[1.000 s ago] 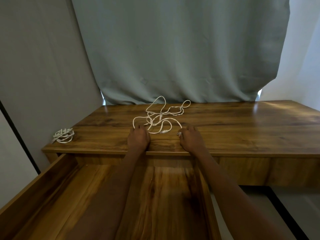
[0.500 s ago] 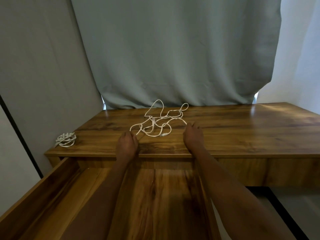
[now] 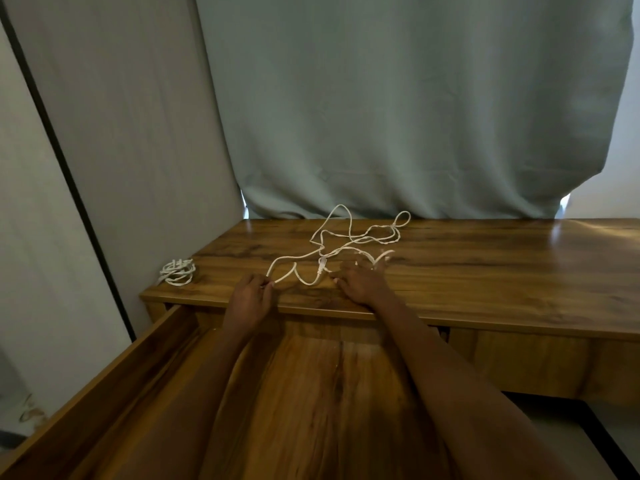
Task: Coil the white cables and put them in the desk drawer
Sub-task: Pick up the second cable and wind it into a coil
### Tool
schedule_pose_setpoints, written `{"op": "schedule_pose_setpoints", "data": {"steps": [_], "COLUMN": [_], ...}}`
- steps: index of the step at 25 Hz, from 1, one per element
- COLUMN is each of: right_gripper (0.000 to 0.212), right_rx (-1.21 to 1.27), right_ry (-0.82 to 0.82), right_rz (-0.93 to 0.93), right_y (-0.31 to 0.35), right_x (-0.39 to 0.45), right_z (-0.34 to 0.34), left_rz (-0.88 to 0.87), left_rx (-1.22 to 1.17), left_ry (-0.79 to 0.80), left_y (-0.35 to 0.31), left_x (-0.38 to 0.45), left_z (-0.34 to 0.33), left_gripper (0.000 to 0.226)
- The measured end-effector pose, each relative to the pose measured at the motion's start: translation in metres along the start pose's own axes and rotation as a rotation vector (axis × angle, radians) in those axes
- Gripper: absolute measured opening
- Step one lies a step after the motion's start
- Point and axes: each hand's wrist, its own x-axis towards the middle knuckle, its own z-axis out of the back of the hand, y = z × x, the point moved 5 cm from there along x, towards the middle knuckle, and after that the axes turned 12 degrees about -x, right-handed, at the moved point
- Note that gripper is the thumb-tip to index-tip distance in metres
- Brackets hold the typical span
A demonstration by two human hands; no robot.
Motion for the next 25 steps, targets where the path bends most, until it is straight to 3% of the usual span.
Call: {"op": "schedule_pose_setpoints", "data": {"steps": [8,14,16,18,20,21,25], "right_gripper": [0.053,0.054,0.046,0.042,0.057,0.06,0.026], "right_rx": [0.018,-0.03,-0.002,0.296,0.66,0.727,0.665], "right_ry": [0.243,0.253,0.149,-0.067,-0.09,-0.06,-0.096], "right_rz": [-0.427,-0.538,-0.468,-0.282,-0.076,-0.002,0.058], "right_y": [-0.067,-0.049,-0.035,-0.013,0.013,0.025,0.053], "right_x": [0.014,-0.006,-0.011,-0.011,-0.016,-0.019,-0.029], "right_z": [-0.024,0.0,0.015,0.031,0.04,0.041,0.035], "left_rz": [-0.014,0.031,0.052,0.071,0.076,0.072,0.045], "left_rx": [0.121,0.079,0.037,0.002,-0.022,-0.036,-0.064], "left_ry": [-0.029,0.003,0.021,0.024,0.024,0.024,-0.013], "left_y": [0.01,0.015,0.009,0.004,0.003,0.004,0.004], "left_x": [-0.018,-0.019,-0.018,-0.02,-0.021,-0.022,-0.024], "left_z": [0.015,0.004,0.0,-0.001,0.001,0.003,0.017], "left_gripper": [0.022,0.024,0.024,0.023,0.022,0.021,0.022]}}
